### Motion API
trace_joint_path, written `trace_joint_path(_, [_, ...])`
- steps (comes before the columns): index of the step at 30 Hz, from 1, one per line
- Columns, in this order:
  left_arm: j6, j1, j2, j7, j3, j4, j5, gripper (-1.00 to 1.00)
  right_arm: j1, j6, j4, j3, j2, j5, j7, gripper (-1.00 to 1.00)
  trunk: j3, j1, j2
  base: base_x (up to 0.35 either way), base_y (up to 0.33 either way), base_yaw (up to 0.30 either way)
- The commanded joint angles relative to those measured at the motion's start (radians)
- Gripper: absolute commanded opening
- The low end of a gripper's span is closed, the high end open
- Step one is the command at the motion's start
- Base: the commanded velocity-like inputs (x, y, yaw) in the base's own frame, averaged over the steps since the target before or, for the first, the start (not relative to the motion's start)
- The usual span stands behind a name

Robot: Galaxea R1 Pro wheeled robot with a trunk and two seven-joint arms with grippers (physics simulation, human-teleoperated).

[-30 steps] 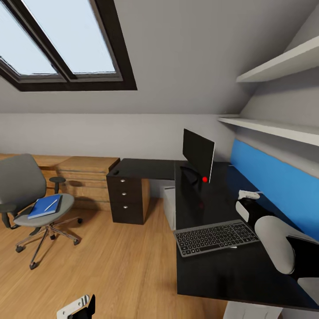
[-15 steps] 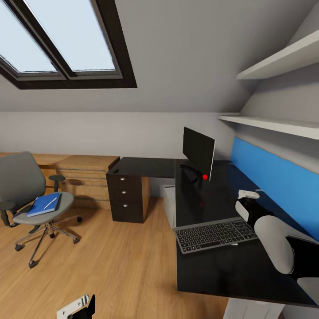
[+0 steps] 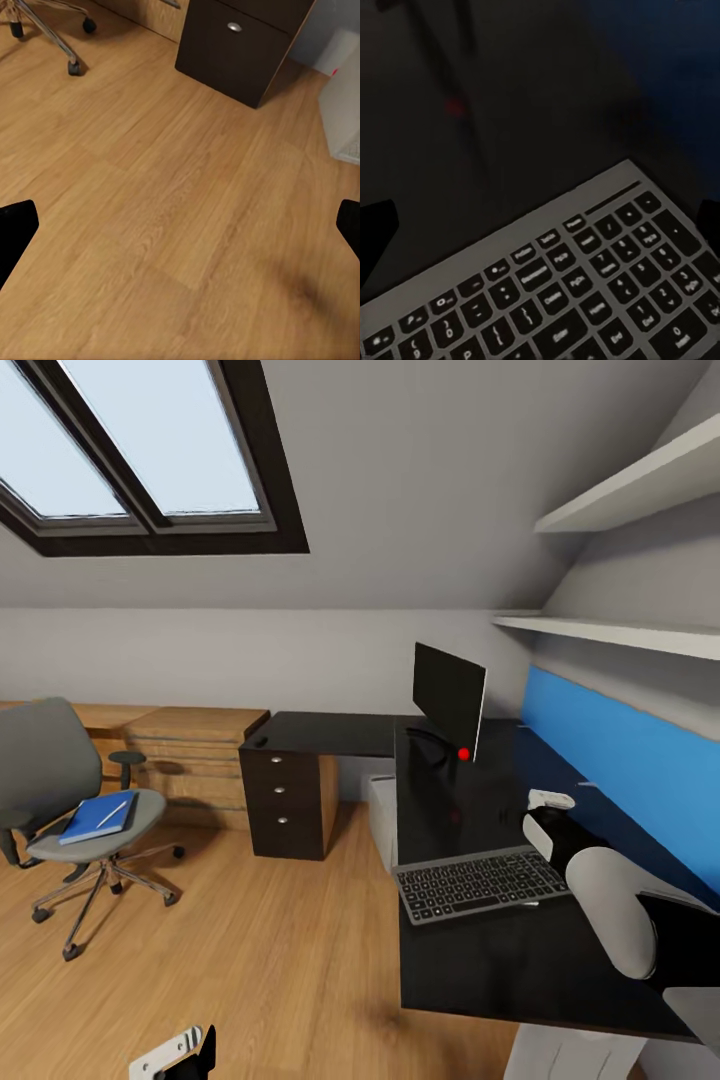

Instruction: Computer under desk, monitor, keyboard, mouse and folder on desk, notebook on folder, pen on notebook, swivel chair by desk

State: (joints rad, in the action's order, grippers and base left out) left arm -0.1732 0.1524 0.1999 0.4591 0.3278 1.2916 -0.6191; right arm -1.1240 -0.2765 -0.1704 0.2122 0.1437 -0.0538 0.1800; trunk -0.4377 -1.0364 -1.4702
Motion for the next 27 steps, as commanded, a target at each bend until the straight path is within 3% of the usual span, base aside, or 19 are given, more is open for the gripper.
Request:
trace_joint_path(1, [-0.008, -0.001, 0.001, 0.004, 0.004, 0.001, -0.01, 1.0, 0.0, -0.006, -0.002, 0.006, -0.001, -0.006, 0.001, 1.0, -0.001, 0.0, -0.001, 0.0, 0.0, 0.0])
trace_joint_path(14, [-0.011, -0.001, 0.002, 0.002, 0.004, -0.042, -0.004, 1.0, 0.0, -0.005, 0.0, 0.006, -0.003, -0.007, 0.001, 1.0, -0.001, 0.0, -0.001, 0.006, 0.0, 0.0])
trace_joint_path(27, [-0.012, -0.001, 0.003, 0.001, 0.004, -0.049, -0.003, 1.0, 0.001, -0.005, 0.003, 0.002, 0.002, -0.014, 0.005, 1.0, -0.001, 0.0, -0.001, 0.199, 0.0, 0.0])
